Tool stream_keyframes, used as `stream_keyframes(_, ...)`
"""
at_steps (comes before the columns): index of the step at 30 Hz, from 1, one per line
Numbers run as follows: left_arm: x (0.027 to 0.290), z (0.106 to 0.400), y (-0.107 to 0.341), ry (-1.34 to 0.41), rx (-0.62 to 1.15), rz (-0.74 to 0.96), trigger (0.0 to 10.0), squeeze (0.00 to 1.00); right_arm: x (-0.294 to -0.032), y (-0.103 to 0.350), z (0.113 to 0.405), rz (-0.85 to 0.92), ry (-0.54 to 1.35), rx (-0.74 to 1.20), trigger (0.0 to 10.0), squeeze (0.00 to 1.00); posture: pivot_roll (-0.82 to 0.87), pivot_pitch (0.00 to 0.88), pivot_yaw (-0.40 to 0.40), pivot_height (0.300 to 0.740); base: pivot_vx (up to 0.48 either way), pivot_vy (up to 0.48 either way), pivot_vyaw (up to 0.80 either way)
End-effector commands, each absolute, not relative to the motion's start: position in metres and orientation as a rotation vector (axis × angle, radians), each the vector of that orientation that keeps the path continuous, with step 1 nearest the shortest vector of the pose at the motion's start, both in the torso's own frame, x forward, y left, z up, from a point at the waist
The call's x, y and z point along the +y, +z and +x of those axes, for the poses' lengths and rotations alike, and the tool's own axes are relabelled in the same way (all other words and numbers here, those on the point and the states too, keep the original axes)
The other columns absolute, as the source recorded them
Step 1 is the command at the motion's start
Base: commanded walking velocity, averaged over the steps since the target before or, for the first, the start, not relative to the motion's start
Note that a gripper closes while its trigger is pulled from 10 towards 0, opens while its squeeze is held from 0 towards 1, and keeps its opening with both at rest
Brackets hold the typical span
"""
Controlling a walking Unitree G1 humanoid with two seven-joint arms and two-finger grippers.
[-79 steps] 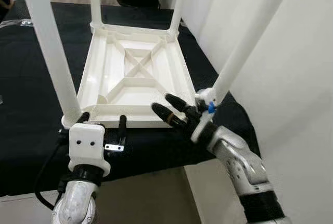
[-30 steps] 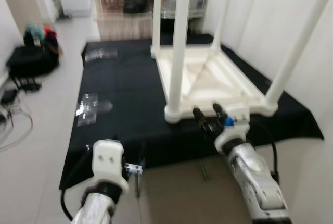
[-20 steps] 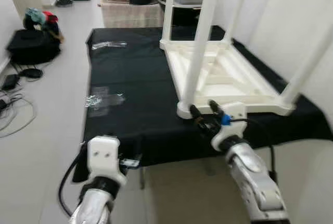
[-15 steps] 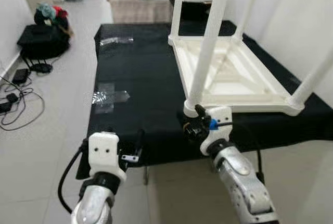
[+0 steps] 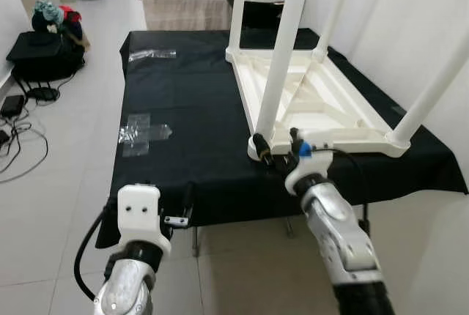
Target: Building children table
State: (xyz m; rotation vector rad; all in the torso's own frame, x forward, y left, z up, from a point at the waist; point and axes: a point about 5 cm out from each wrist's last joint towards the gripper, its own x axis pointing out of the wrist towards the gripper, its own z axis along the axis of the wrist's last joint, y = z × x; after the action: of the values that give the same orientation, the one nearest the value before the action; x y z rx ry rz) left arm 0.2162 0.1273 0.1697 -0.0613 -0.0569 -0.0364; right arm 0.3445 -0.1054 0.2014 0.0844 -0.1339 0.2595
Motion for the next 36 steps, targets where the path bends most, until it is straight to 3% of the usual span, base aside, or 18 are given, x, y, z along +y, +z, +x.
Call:
stream_keyframes(1, 0.127, 0.215, 0.174, -0.033, -0.063, -0.055, 10.0, 0.0, -0.1, 0.203, 0.352, 0.078, 0.249, -0.121, 10.0, 0.0, 0.05, 0.194, -0.12, 0.74, 0.0, 0.0, 0.0)
stream_keyframes(16, 0.127, 0.208, 0.182, -0.043, -0.08, -0.092, 10.0, 0.0, -0.109, 0.233, 0.383, 0.107, 0.08, -0.168, 10.0, 0.0, 0.06, 0.213, -0.127, 0.74, 0.0, 0.0, 0.0)
stream_keyframes(23, 0.124, 0.208, 0.183, -0.051, -0.078, -0.09, 10.0, 0.0, -0.098, 0.24, 0.392, 0.144, 0.084, -0.172, 10.0, 0.0, 0.06, 0.211, -0.132, 0.74, 0.0, 0.0, 0.0)
stream_keyframes(27, 0.125, 0.207, 0.183, -0.046, -0.077, -0.087, 10.0, 0.0, -0.072, 0.237, 0.396, 0.168, 0.152, -0.138, 10.0, 0.0, 0.07, 0.209, -0.138, 0.74, 0.0, 0.0, 0.0)
stream_keyframes(29, 0.125, 0.207, 0.183, -0.046, -0.077, -0.087, 10.0, 0.0, -0.072, 0.237, 0.396, 0.168, 0.152, -0.138, 10.0, 0.0, 0.07, 0.209, -0.138, 0.74, 0.0, 0.0, 0.0)
stream_keyframes(30, 0.127, 0.207, 0.183, -0.036, -0.078, -0.084, 10.0, 0.0, -0.059, 0.229, 0.397, 0.171, 0.186, -0.096, 0.0, 0.0, 0.06, 0.206, -0.138, 0.74, 0.0, 0.0, 0.0)
stream_keyframes(36, 0.131, 0.209, 0.185, -0.02, -0.085, -0.08, 10.0, 0.0, -0.05, 0.223, 0.398, 0.19, 0.203, -0.076, 0.0, 0.0, 0.07, 0.202, -0.143, 0.74, 0.0, 0.0, 0.0)
